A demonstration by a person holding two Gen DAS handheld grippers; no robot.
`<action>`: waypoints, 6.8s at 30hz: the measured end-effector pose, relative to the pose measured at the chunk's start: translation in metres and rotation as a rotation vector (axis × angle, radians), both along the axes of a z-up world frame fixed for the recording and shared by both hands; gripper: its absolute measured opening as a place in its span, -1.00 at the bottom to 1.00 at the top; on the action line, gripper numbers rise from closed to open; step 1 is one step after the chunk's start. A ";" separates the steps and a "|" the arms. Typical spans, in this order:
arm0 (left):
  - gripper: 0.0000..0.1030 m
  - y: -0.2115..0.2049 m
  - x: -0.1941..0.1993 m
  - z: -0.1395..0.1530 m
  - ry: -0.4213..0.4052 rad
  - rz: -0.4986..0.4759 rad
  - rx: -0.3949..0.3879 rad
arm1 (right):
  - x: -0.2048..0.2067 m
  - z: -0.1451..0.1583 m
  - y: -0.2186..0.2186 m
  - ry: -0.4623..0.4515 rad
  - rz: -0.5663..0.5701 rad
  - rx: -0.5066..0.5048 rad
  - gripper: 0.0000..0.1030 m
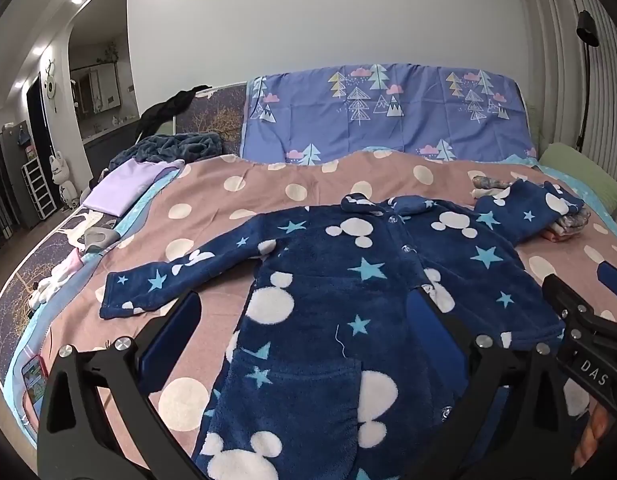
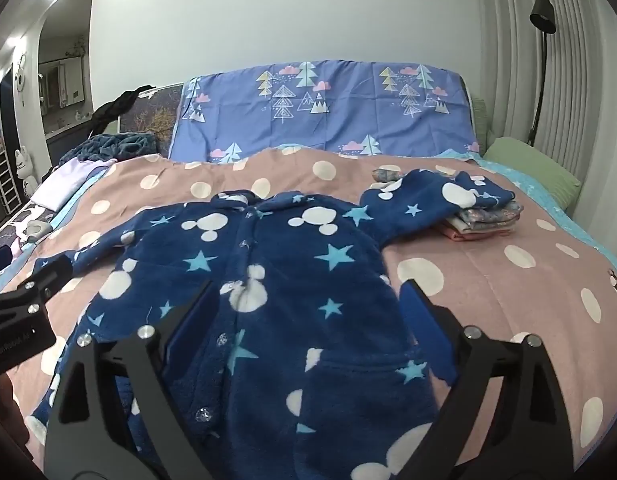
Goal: Fold small clothes
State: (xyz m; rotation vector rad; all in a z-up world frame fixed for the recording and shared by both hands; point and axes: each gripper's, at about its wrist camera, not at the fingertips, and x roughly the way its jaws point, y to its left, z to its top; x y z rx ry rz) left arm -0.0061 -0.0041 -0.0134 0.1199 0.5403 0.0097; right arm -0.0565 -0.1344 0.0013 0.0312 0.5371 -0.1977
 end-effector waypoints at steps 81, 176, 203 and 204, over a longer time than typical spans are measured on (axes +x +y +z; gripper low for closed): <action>-0.29 0.079 0.053 -0.064 0.223 -0.073 -0.304 | 0.054 -0.046 -0.052 0.116 0.028 0.073 -0.43; 0.64 0.103 0.245 -0.112 0.208 0.027 0.217 | 0.287 -0.089 -0.116 0.378 0.019 0.174 -0.74; -0.81 0.064 0.262 -0.128 0.358 -0.165 -0.125 | 0.208 -0.044 -0.212 0.159 0.018 0.447 -0.81; -0.81 0.063 0.263 -0.127 0.353 -0.157 -0.123 | 0.203 -0.032 -0.242 0.127 -0.051 0.447 -0.78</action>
